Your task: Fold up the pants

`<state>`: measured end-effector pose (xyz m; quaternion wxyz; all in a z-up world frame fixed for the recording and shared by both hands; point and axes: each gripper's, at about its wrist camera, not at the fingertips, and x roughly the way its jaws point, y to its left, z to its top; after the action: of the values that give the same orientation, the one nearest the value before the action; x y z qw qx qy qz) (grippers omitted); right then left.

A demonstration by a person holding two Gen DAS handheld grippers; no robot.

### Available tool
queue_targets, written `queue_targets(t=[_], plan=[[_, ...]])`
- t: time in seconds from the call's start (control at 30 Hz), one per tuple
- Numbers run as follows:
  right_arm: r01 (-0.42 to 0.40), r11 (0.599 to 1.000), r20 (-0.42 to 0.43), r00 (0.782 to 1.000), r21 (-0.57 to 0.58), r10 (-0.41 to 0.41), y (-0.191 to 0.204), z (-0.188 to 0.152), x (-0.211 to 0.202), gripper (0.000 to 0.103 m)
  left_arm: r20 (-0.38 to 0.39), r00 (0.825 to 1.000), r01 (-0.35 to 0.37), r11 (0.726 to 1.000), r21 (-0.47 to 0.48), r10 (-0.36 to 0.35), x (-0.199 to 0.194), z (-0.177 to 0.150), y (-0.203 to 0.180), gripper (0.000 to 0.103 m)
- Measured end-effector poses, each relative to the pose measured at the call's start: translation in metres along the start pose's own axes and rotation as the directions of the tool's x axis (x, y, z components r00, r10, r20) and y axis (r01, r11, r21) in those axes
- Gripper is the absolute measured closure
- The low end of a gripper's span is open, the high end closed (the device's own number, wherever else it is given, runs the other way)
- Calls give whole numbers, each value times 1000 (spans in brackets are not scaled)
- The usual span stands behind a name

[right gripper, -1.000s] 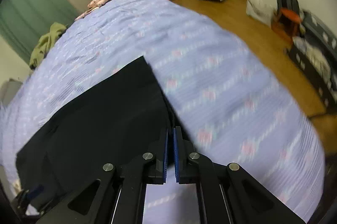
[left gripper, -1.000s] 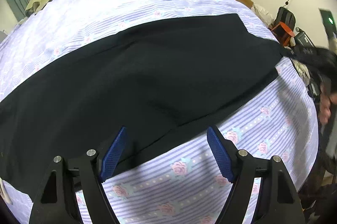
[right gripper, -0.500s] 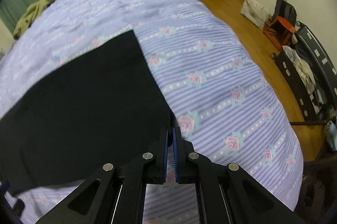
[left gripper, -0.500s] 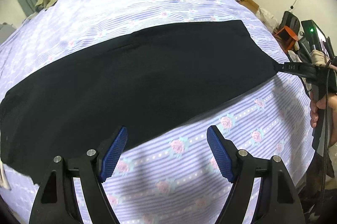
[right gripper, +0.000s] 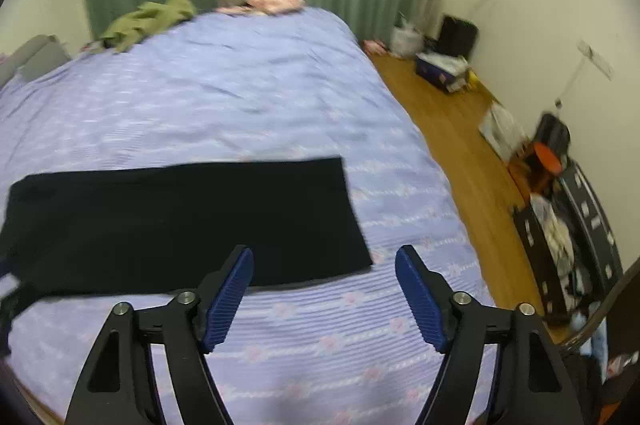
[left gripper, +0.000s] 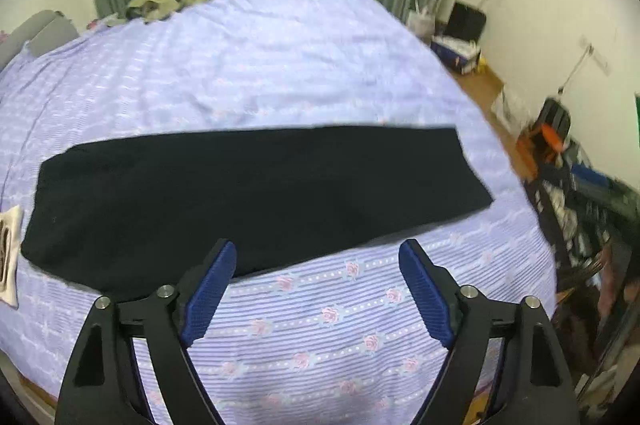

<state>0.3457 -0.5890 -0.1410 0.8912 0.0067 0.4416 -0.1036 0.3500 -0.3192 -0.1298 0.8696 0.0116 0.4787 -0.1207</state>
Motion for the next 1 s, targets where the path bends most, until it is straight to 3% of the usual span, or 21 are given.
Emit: queue_targets(t=[0.2, 0.33, 0.5, 0.63, 0.83, 1.0], plan=[[-81, 995, 60, 995, -64, 85, 64, 5, -65, 25, 85, 996, 10, 998, -60, -5, -59, -6, 56, 18], [-136, 987, 87, 986, -89, 144, 121, 5, -92, 25, 89, 996, 8, 997, -76, -1, -79, -20, 103, 18], [-183, 980, 83, 978, -81, 189, 206, -6, -115, 25, 106, 994, 11, 999, -30, -8, -110, -36, 186, 18], [-169, 985, 74, 982, -36, 172, 281, -20, -134, 25, 111, 993, 30, 999, 23, -33, -130, -38, 253, 18], [-177, 984, 48, 983, 35, 176, 370, -34, -142, 25, 120, 993, 9, 998, 58, -16, -142, -41, 348, 18], [-209, 977, -2, 978, -40, 210, 443, -34, -133, 25, 119, 993, -3, 1000, 17, 1, -128, -46, 426, 17]])
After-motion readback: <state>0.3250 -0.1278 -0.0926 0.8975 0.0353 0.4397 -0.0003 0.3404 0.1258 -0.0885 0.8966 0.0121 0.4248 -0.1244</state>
